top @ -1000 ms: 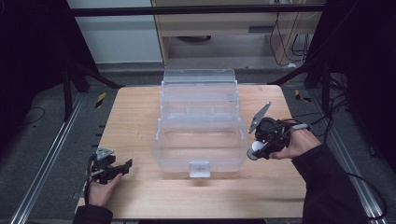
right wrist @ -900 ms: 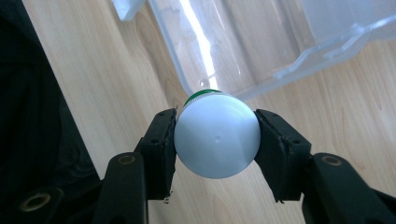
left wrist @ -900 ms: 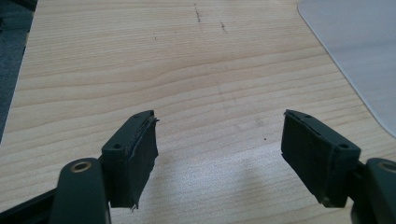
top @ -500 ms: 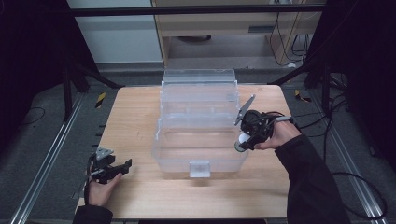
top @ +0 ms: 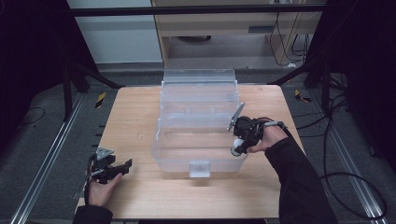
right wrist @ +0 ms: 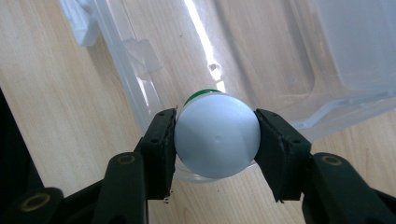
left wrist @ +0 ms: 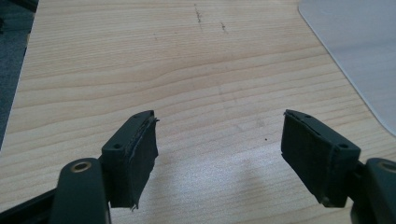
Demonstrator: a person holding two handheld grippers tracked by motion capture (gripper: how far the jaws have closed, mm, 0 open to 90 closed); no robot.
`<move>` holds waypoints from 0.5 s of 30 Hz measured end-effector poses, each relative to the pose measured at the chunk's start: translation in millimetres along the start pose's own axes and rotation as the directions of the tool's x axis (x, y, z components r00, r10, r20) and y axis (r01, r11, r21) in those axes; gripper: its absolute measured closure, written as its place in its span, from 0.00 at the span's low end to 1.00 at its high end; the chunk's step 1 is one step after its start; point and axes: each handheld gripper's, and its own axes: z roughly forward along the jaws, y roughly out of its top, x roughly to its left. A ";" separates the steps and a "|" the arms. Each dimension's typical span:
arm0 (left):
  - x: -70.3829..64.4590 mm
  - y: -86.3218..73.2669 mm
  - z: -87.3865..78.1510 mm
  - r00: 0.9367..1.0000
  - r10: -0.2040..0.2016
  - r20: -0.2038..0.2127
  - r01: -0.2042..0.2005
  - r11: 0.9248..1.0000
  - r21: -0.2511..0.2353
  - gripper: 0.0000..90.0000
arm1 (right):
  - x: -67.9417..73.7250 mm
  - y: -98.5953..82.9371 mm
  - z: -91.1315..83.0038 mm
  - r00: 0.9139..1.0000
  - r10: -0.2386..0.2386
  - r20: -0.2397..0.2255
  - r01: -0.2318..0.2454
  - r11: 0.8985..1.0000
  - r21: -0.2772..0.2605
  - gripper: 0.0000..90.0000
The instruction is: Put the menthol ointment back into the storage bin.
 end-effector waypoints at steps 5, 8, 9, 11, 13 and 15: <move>-0.2 0.0 0.1 1.000 0.001 0.000 -0.001 1.000 0.001 0.29 | -1.0 -3.9 10.4 1.000 -0.003 -0.002 0.003 1.000 0.013 0.56; -0.2 0.1 -0.1 1.000 0.001 -0.002 -0.001 1.000 -0.001 0.29 | -0.2 -5.3 15.1 1.000 -0.005 -0.003 0.005 1.000 0.024 0.56; -0.1 0.2 -0.1 1.000 0.001 -0.001 -0.001 1.000 -0.001 0.30 | -0.2 -5.7 15.9 1.000 -0.005 -0.004 0.005 1.000 0.024 0.56; -0.1 0.2 -0.2 1.000 0.001 -0.001 -0.001 1.000 -0.001 0.30 | -0.1 -6.8 18.3 1.000 0.008 -0.007 -0.008 1.000 0.025 0.56; 0.0 0.2 -0.1 1.000 0.001 -0.001 -0.001 1.000 -0.001 0.30 | -1.1 -7.7 20.5 1.000 0.000 -0.008 0.000 1.000 0.029 0.56; -0.2 0.1 0.2 1.000 0.001 -0.001 -0.001 1.000 0.001 0.30 | -1.5 -8.6 23.3 1.000 0.004 -0.010 -0.004 0.999 0.032 0.56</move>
